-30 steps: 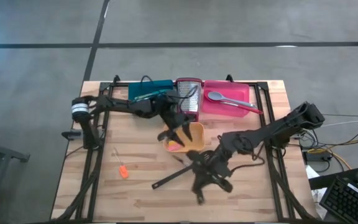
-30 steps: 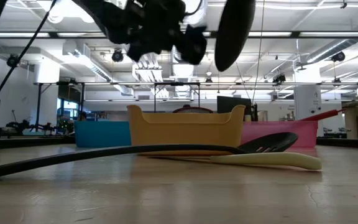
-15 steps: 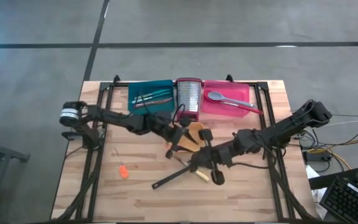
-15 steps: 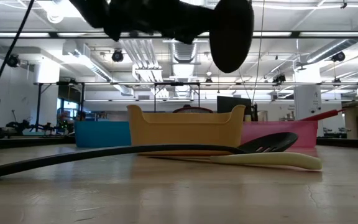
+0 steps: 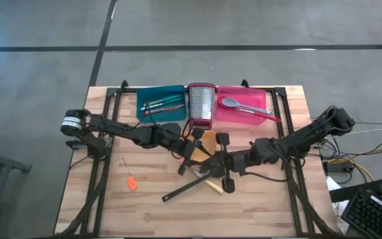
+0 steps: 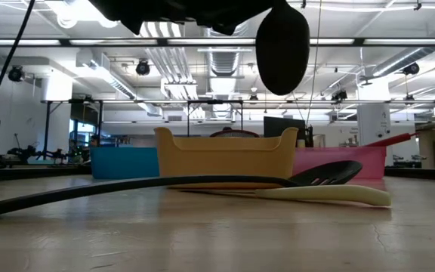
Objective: Pick & Place Kitchen Items
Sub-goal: Put the black serving spoon into the pink bin
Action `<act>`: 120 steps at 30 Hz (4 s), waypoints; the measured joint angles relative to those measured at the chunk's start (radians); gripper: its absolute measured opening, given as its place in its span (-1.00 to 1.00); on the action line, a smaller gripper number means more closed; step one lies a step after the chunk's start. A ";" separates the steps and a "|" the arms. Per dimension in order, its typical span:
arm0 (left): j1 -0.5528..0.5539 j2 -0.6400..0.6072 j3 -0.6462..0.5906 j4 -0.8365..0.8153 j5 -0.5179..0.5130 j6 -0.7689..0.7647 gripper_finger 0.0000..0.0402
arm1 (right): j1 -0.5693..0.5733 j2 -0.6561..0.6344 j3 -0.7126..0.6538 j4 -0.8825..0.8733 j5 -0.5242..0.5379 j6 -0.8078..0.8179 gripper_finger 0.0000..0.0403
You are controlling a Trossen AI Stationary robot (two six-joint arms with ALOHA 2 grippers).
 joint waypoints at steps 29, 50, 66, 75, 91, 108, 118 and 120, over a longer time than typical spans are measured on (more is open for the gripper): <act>-0.006 0.041 0.017 0.092 -0.097 -0.020 -0.32 | -0.033 0.020 0.002 0.054 0.077 -0.061 -0.95; -0.006 -0.047 0.016 -0.222 -0.457 0.176 -0.89 | 0.124 -0.168 0.001 -0.265 0.075 0.162 -0.46; -0.093 -0.067 0.018 -0.335 -1.233 0.614 -0.90 | 0.280 -0.262 -0.041 -0.866 0.775 0.738 -0.59; -0.159 0.001 0.095 -0.323 -1.665 0.758 -0.90 | 0.206 -0.242 -0.001 -0.921 0.745 0.760 -0.38; -0.123 0.036 0.217 -0.374 -1.707 0.773 -0.90 | -0.013 -0.241 0.091 -1.178 0.437 0.869 0.14; -0.098 0.036 0.233 -0.376 -1.690 0.794 -0.90 | -0.086 -0.209 0.076 -1.193 0.408 0.881 0.10; -0.099 0.034 0.230 -0.388 -1.731 0.795 -0.90 | -0.093 -0.176 0.100 -1.208 0.407 0.855 -0.59; -0.097 0.032 0.230 -0.398 -1.718 0.791 -0.90 | -0.093 -0.177 0.108 -1.206 0.423 0.852 -0.59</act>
